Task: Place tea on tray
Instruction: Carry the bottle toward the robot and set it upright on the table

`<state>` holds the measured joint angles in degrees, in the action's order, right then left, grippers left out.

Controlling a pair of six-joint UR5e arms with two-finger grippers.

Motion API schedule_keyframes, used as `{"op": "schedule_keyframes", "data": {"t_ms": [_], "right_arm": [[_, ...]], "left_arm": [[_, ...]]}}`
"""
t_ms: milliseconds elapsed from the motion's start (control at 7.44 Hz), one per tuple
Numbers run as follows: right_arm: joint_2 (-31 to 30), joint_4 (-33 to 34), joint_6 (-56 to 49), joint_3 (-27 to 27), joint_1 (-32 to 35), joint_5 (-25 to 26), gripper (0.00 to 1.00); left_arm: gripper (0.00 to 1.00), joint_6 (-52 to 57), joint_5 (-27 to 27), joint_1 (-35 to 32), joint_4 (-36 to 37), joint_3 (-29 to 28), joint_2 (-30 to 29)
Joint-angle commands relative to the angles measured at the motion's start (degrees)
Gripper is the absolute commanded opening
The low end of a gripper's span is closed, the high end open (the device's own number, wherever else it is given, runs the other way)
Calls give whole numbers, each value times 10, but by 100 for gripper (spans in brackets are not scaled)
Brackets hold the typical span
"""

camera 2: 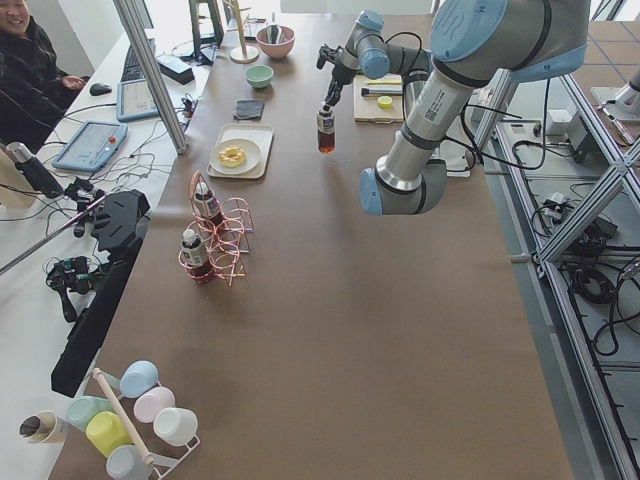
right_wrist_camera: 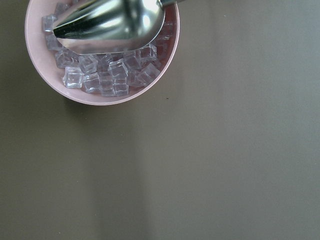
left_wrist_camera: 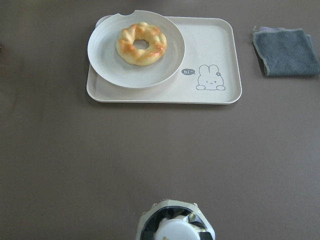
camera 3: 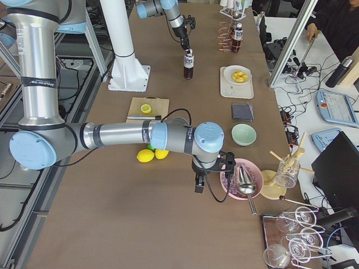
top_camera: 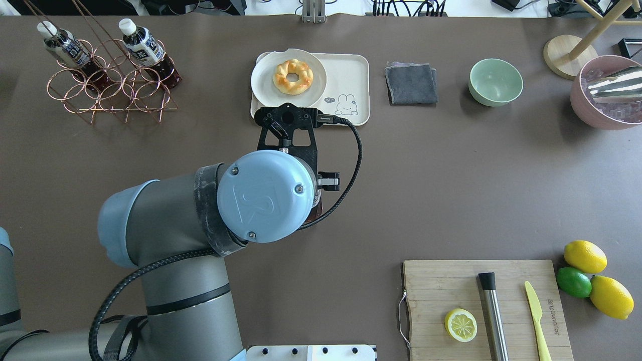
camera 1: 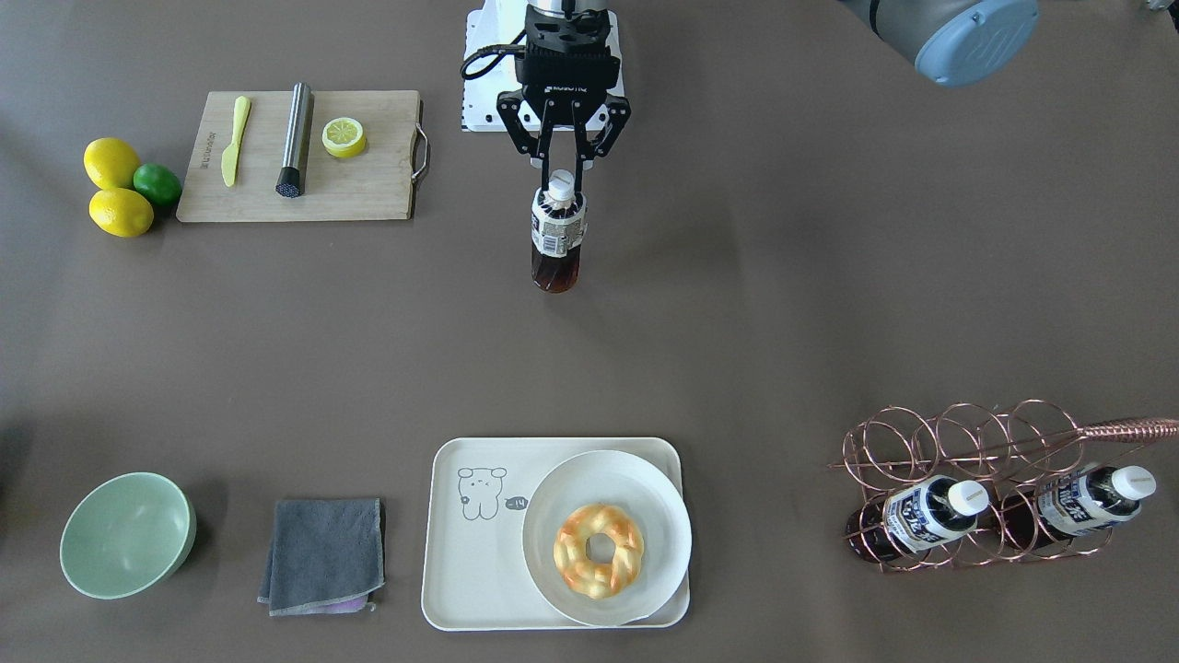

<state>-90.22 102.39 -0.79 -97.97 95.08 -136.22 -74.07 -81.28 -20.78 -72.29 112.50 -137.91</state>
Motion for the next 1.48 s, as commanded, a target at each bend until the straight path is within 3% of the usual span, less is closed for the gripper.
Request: {"op": "schedule_keyframes", "data": {"t_ms": [0,269,403,537,672,940,1075,1209,1343], "right_arm": [[-2,0,0,0,0,-1,100],[-4,0,0,1,1,0,100],[-5,0,0,-4,5,-2,100],[-6,0,0,-4,6,0,100],[-4,0,0,-4,8,0,100],[5,0,0,-5,9,-1,100],[15,2,1,-3,8,0,100],[22,3,1,-4,8,0,100],[25,1,2,-3,8,-1,100]], "left_arm": [[0,-1,13,15,-22,-19,8],[0,0,13,15,-21,-16,9],[42,3,12,15,-22,-17,8],[90,4,13,15,-22,-19,9],[96,3,13,15,-21,-16,10],[97,9,5,1,-20,13,6],[97,39,-26,-30,-21,20,10],[97,43,-35,-61,-22,23,25],[97,45,-29,-66,-52,41,80]]}}
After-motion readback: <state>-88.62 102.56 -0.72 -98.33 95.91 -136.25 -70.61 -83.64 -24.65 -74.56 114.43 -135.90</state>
